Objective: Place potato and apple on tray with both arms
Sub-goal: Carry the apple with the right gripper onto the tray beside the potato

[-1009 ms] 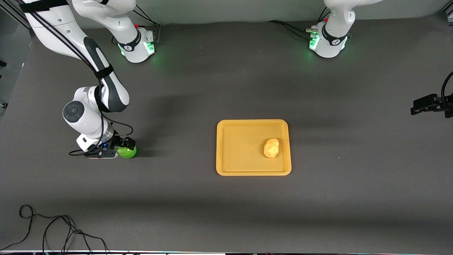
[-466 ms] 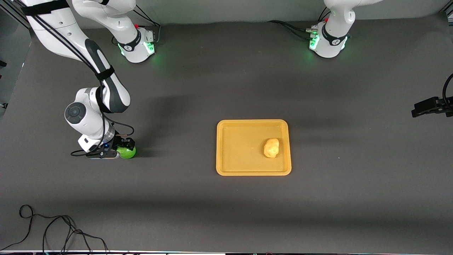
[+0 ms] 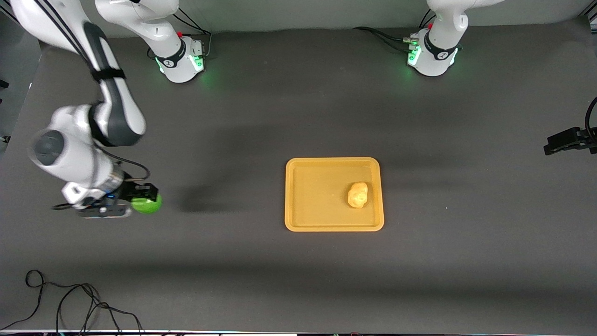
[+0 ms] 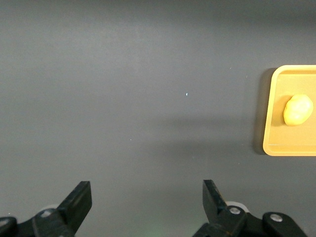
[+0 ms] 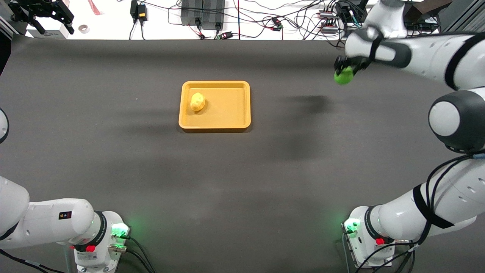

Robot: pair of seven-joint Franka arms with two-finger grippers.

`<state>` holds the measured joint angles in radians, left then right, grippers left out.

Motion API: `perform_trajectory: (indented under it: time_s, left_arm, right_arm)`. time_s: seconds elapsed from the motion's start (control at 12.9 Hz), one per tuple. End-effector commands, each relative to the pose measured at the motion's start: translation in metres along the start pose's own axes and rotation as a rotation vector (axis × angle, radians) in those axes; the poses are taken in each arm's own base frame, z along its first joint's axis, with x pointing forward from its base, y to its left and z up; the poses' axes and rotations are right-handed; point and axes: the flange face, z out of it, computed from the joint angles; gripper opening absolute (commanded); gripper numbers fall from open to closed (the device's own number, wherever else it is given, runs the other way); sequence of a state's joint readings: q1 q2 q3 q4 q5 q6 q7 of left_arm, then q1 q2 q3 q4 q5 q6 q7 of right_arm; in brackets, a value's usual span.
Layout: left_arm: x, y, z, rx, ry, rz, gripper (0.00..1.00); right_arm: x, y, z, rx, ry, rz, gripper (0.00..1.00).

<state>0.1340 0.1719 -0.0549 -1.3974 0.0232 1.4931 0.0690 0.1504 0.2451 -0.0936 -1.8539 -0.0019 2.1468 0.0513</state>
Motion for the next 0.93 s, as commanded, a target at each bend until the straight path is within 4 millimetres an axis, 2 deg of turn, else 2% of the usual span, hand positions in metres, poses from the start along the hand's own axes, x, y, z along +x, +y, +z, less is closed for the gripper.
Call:
perform_trajectory:
  time_s: [0.0,0.23,0.31,0.47,0.54,0.7,0.85]
  left_arm:
    - [0.001,0.002,-0.006,0.003,0.024,-0.003,1.00]
    - [-0.001,-0.002,-0.008,0.004,0.027,-0.006,1.00]
    - [-0.002,-0.001,-0.010,0.006,0.030,-0.004,1.00]
    - [-0.002,-0.005,-0.015,0.007,0.040,-0.009,1.00]
    - [-0.002,-0.005,-0.015,0.010,0.040,-0.010,1.00]
    - [-0.002,-0.006,-0.015,0.015,0.040,-0.010,1.00]
    - [-0.002,-0.006,-0.015,0.016,0.038,-0.010,1.00]
  right_arm:
    - [0.026,-0.045,-0.063,0.008,0.030,-0.068,0.31]
    - [0.035,-0.135,-0.095,0.014,0.037,-0.046,0.31]
    - [0.033,-0.177,-0.100,0.017,0.046,-0.037,0.31]
    - [0.023,-0.268,-0.095,0.020,0.059,-0.024,0.31]
    - [0.020,-0.307,-0.087,0.026,0.066,0.030,0.29]
    - [0.000,-0.390,-0.064,0.033,0.081,0.083,0.26]
    - [-0.017,-0.445,-0.040,0.043,0.086,0.127,0.25]
